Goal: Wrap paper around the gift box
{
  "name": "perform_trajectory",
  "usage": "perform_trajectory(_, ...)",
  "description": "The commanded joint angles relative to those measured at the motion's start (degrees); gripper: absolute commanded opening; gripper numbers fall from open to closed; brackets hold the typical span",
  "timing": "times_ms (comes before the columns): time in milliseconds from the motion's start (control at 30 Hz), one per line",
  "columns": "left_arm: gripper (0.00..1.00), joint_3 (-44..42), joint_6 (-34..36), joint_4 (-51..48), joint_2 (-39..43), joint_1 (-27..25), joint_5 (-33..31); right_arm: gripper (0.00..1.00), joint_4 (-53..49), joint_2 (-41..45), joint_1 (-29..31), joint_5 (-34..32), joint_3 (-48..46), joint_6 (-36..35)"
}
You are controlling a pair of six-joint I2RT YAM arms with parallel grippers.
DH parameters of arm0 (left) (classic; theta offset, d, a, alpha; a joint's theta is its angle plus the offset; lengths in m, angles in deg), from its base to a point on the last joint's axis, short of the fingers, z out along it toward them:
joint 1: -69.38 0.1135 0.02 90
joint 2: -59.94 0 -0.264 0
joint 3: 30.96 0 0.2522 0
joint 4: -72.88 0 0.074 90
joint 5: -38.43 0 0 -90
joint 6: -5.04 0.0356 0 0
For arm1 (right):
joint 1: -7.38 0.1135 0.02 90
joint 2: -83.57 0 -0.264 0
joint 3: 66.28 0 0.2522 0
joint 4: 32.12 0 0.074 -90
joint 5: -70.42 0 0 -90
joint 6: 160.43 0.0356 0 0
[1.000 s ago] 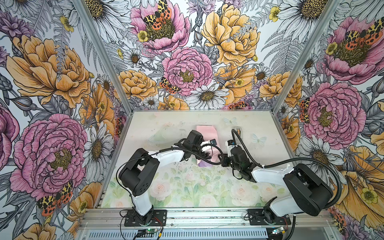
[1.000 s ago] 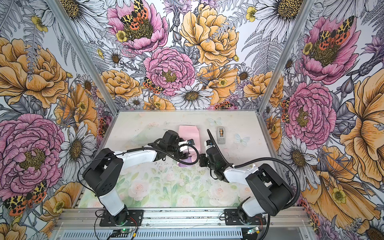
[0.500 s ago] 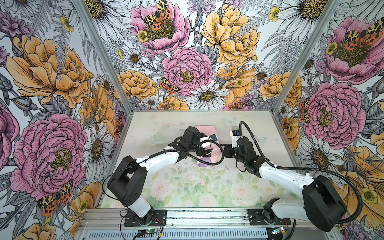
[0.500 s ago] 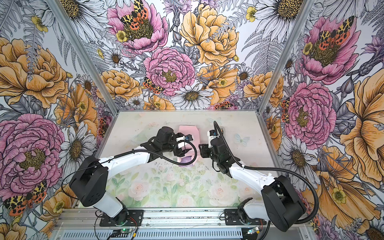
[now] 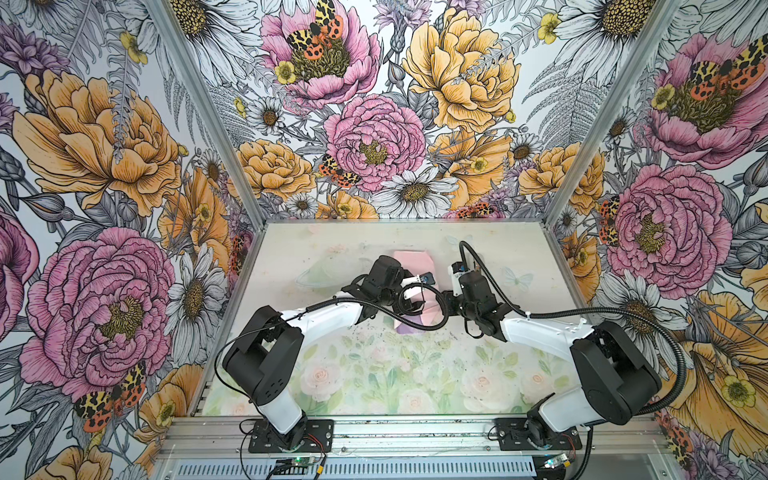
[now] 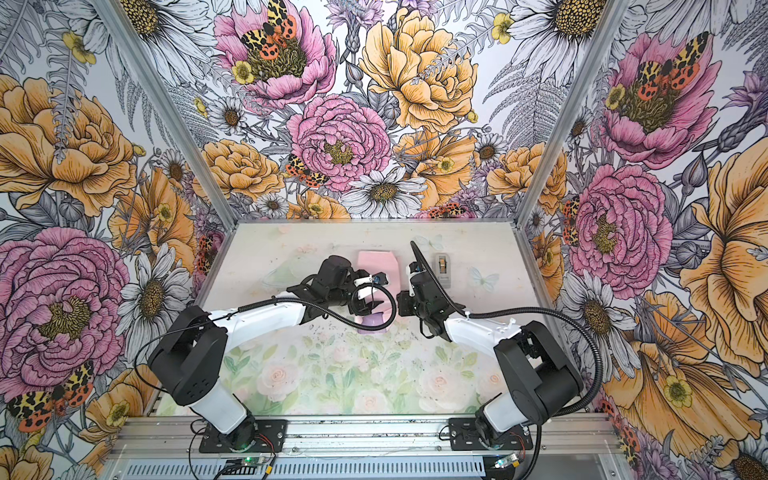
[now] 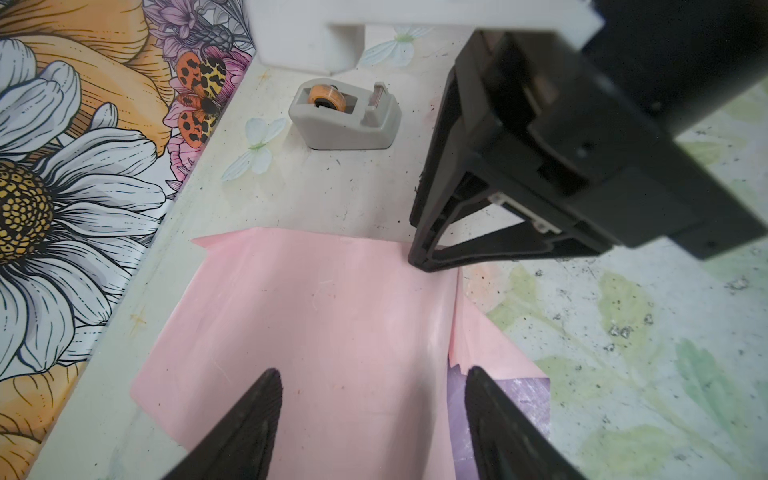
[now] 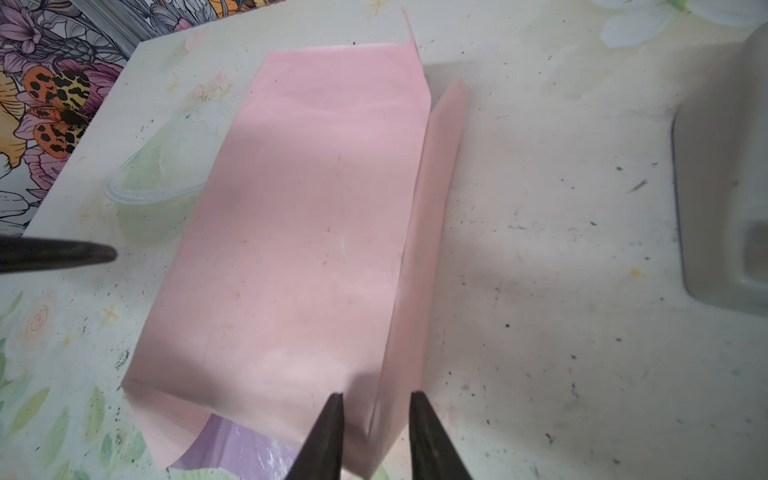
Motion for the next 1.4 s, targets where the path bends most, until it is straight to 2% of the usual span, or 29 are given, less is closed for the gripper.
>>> perform_trajectory(0,0.70,2.08,1.71,-0.91,-2.07,0.16,0.11,0.28,0.36,-0.14,-0.36,-0.13,-0.34,-0.37)
perform_trajectory(133,0.68,3.08,2.24,-0.93,-4.19,0.23,-0.87,0.28,0.71,0.70,-0.36,0.11,-0.95,-0.37)
perform_trajectory(267,0.65,3.80,2.69,-0.96,-5.95,0.15,-1.63,0.35,0.80,3.28,-0.32,0.55,-1.49,-0.43)
perform_trajectory(367,0.62,3.85,3.21,-0.99,-6.45,-0.07,-1.86,0.37,1.25,6.38,-0.75,1.17,-2.79,-0.17)
perform_trajectory(567,0.61,3.26,4.22,-1.02,-5.63,-0.84,-2.77,0.38,2.56,11.41,-3.53,5.36,-6.01,2.44)
perform_trajectory(633,0.65,3.44,3.50,-0.96,-4.70,-0.96,-1.87,0.38,2.56,11.80,-4.32,6.49,-6.37,2.82)
perform_trajectory(800,0.65,4.00,2.35,-1.01,-2.89,-0.98,2.73,0.38,3.50,11.99,-5.84,8.19,-7.23,3.89)
perform_trajectory(900,0.62,5.16,2.81,-1.95,-3.36,-1.10,4.17,0.38,4.47,11.95,-6.42,9.03,-8.00,4.41)
perform_trajectory(1133,0.46,8.03,4.31,-4.62,-6.70,-1.16,5.30,0.38,5.18,11.67,-6.86,9.86,-8.71,4.84)
perform_trajectory(1367,0.45,8.82,5.08,-5.80,-8.28,-1.24,4.44,0.37,5.98,10.60,-6.95,10.21,-9.01,5.23)
